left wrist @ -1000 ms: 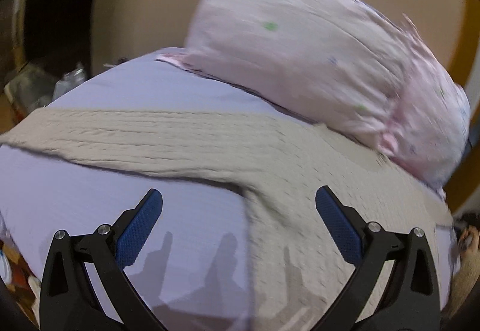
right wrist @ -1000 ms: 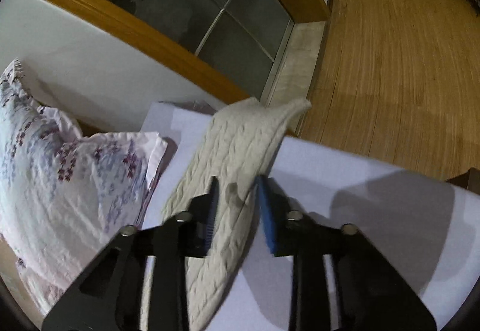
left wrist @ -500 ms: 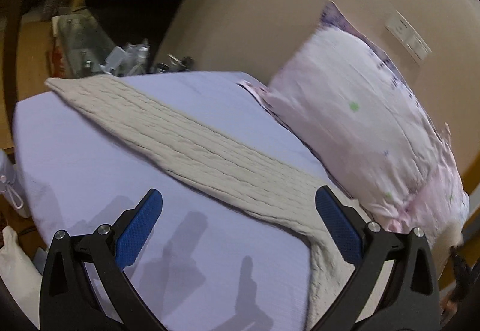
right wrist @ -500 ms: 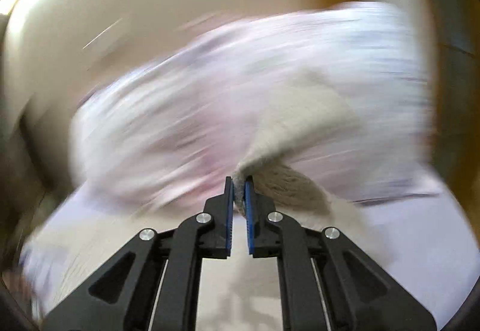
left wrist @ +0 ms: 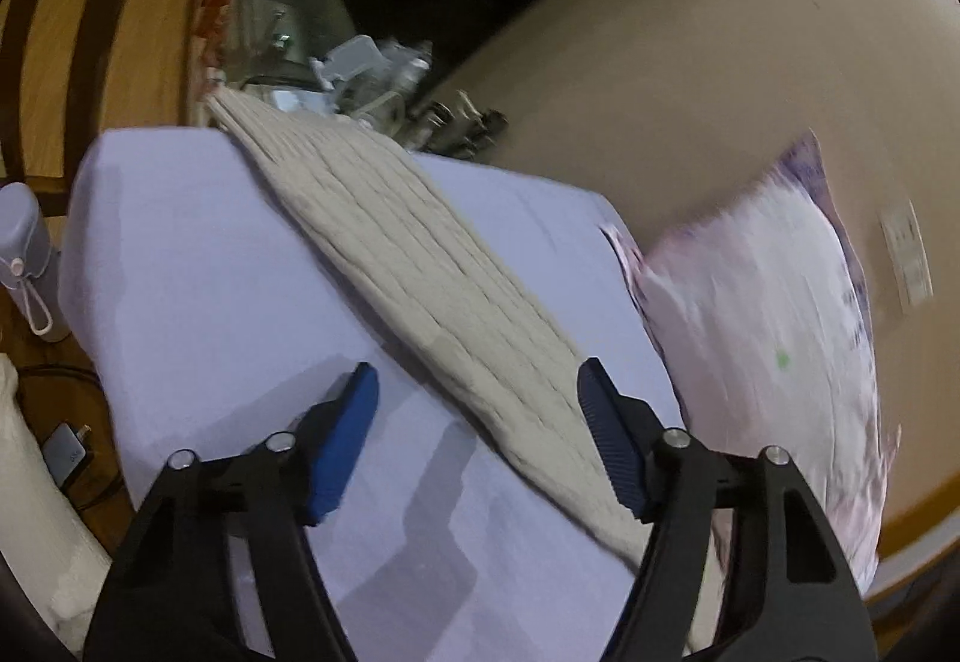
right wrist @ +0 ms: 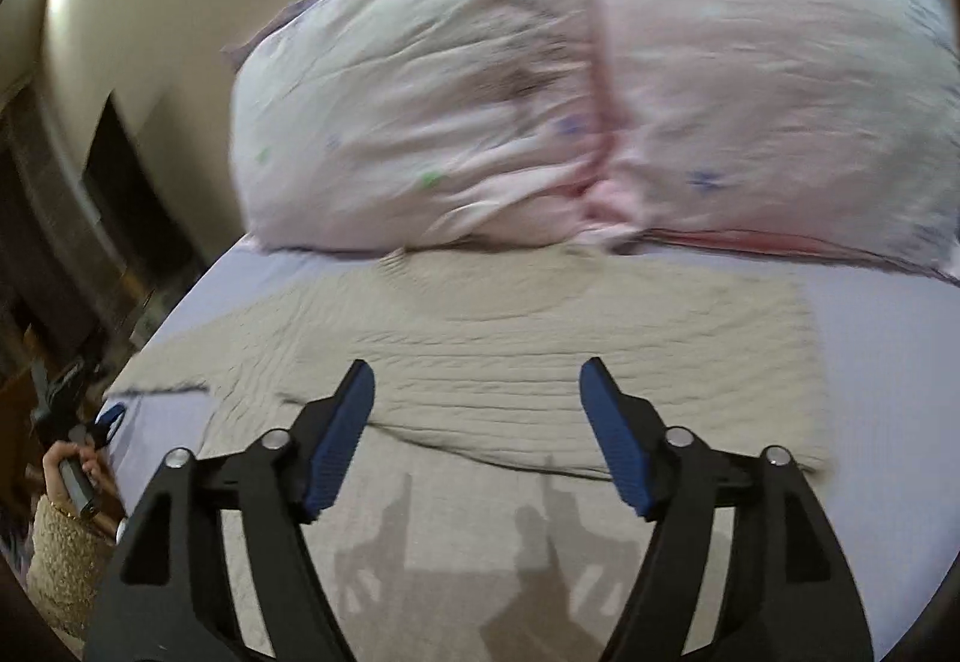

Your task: Fold small clothes

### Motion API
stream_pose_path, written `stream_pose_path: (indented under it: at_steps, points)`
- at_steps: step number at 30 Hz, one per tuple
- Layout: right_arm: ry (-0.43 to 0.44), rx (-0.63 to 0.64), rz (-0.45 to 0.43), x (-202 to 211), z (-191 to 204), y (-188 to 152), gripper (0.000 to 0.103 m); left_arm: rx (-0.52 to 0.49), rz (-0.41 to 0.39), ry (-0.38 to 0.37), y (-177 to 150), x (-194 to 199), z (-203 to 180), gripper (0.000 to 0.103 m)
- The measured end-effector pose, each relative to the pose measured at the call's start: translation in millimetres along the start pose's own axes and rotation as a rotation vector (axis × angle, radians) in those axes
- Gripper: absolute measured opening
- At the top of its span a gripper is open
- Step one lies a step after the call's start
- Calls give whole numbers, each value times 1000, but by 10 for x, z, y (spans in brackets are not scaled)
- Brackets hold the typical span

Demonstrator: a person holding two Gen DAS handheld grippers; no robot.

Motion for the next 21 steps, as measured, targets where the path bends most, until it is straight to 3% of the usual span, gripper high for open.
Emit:
stream_pose_path:
  at_steps: [2,9,10,13,17,20,21]
  points:
    - [-16,-36,-2,30,-129,-31,73,44,-9,18,101,-29,84,62]
    - [-12,-97,-18,172,-350,-93,75,172,7,37,358,-209,320,22]
    - [-12,-94,-19,176,-348,-104,76,169,12,43,378,-232,331,12]
    - [-23,-90,-22,214,-401,-126,76,55,11,57,352,-183,96,8]
    - [-44,-117,-51,317,-557,-135,77,-213,1,-113,75,63,-897,8]
    - [-59,-148,-69,388,-675,-153,77,-426,64,-332,-516,251,-1915,8]
    - [-68,-159,-75,416,-722,-168,77,-507,107,-420,-847,305,-2298,8]
Point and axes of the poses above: each gripper's, at about its wrist camera, not at the fingertips, and x roughly against the way its jaws point, z to its left, y to its top, the point moved 3 cm from there along -x, roughly the way its jaws point, and after that the axes turned 3 degrees about -z, right-handed, at the moved point
